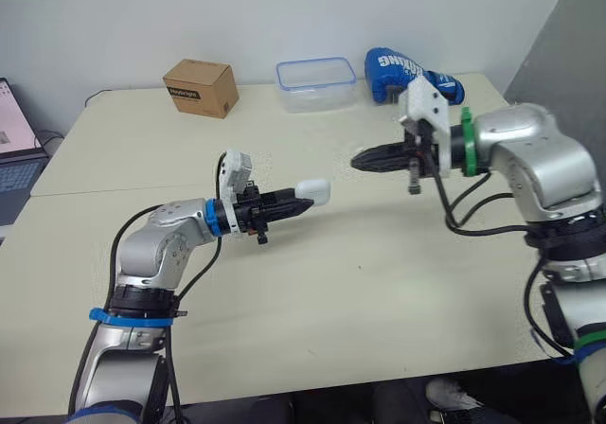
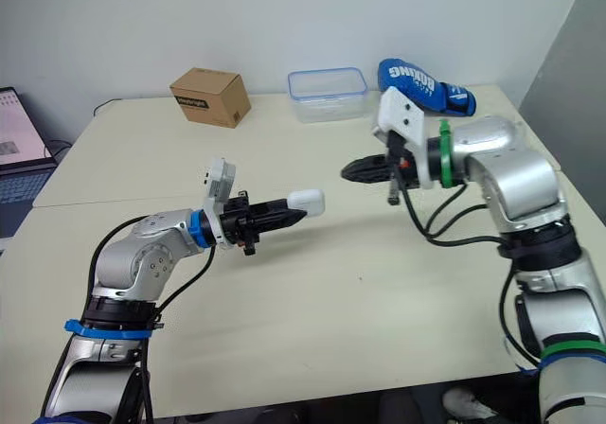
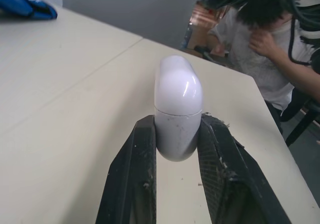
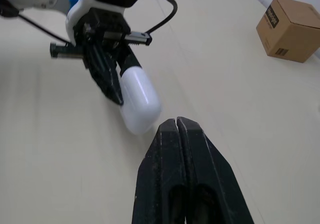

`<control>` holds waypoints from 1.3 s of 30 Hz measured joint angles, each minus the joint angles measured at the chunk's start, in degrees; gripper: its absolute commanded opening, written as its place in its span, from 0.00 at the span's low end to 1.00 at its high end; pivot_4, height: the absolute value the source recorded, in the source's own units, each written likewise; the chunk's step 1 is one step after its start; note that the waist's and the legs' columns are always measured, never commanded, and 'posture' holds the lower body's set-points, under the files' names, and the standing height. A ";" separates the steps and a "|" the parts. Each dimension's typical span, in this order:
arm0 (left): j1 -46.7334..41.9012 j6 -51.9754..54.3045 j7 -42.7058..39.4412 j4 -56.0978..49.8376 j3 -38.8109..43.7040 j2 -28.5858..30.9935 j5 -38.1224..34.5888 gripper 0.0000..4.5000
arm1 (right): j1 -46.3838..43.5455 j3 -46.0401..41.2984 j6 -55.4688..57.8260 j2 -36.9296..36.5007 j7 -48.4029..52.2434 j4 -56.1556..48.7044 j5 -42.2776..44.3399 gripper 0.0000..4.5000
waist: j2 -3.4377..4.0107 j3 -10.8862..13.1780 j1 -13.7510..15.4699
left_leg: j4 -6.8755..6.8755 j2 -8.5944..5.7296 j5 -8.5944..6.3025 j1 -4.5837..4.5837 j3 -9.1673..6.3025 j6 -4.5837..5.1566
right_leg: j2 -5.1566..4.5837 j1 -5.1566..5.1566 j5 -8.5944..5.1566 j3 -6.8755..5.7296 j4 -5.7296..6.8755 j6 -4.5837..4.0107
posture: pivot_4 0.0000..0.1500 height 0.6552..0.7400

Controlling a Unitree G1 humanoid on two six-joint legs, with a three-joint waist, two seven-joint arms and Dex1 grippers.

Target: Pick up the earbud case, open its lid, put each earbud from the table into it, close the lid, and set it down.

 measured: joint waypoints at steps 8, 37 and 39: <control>-4.44 21.59 9.07 1.72 -2.38 0.06 -1.83 0.17 | 4.85 0.39 -4.95 -1.79 2.18 -2.32 -1.40 0.01 | 0.00 0.00 -0.21 | 0.03 0.01 0.00 0.03 0.00 0.00 | 0.02 -0.02 0.00 0.03 0.10 0.00 | 1.00 0.89; -10.06 21.17 10.08 19.85 -7.08 -4.56 6.18 0.65 | 13.91 2.31 -9.22 -1.76 0.95 0.63 -7.83 0.00 | -0.01 0.00 0.16 | 0.13 -0.03 0.01 0.03 0.02 -0.01 | -0.01 0.03 0.00 0.04 0.11 0.00 | 1.00 0.89; -10.12 20.90 9.69 19.71 -7.07 -4.07 6.17 0.76 | 13.91 2.31 -9.22 -1.76 1.15 0.63 -7.86 0.00 | -0.01 0.00 0.16 | 0.13 -0.02 0.01 0.10 0.02 -0.01 | 0.00 0.06 0.00 0.04 0.16 0.00 | 1.00 0.89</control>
